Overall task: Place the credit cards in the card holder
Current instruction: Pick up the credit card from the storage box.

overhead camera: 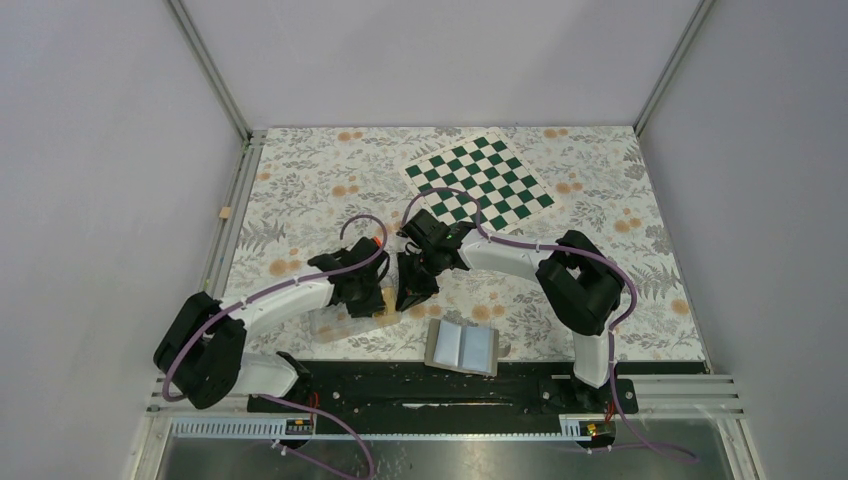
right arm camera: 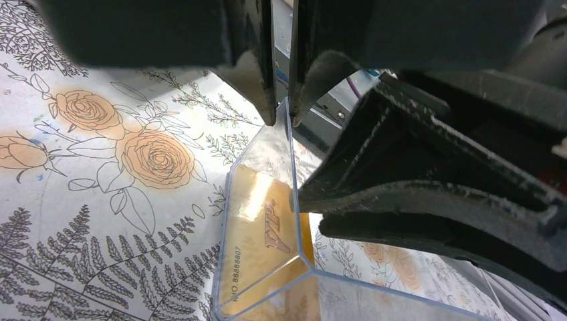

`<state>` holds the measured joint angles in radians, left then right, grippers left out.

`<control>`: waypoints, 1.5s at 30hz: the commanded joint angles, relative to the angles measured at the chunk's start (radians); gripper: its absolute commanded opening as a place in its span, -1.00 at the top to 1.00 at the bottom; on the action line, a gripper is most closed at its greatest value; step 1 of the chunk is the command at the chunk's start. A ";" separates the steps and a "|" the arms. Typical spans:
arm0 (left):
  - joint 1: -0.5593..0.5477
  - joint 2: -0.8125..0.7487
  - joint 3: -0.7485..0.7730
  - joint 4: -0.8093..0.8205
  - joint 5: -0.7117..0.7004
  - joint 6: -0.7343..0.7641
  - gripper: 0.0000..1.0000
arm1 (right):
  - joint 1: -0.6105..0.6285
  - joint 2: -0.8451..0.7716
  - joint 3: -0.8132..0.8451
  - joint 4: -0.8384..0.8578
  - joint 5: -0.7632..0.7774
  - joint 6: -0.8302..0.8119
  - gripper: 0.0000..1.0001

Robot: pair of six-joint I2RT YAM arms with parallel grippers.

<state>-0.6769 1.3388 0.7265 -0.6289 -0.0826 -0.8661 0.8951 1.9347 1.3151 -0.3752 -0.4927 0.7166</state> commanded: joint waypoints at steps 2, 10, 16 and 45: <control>0.050 -0.082 -0.099 0.077 0.052 -0.020 0.46 | 0.011 -0.011 0.007 0.026 -0.046 0.009 0.70; 0.075 -0.059 -0.144 0.166 0.126 -0.030 0.70 | 0.011 -0.010 0.007 0.026 -0.049 0.009 0.70; 0.076 -0.055 -0.148 0.194 0.145 -0.043 0.90 | 0.013 -0.010 0.006 0.027 -0.051 0.008 0.70; 0.076 -0.192 -0.095 0.183 0.165 -0.038 1.00 | 0.015 -0.001 0.013 0.026 -0.055 0.011 0.70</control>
<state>-0.5961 1.1976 0.5949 -0.5293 0.0326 -0.8906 0.8951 1.9347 1.3148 -0.3817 -0.4919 0.7166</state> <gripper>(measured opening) 0.007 0.153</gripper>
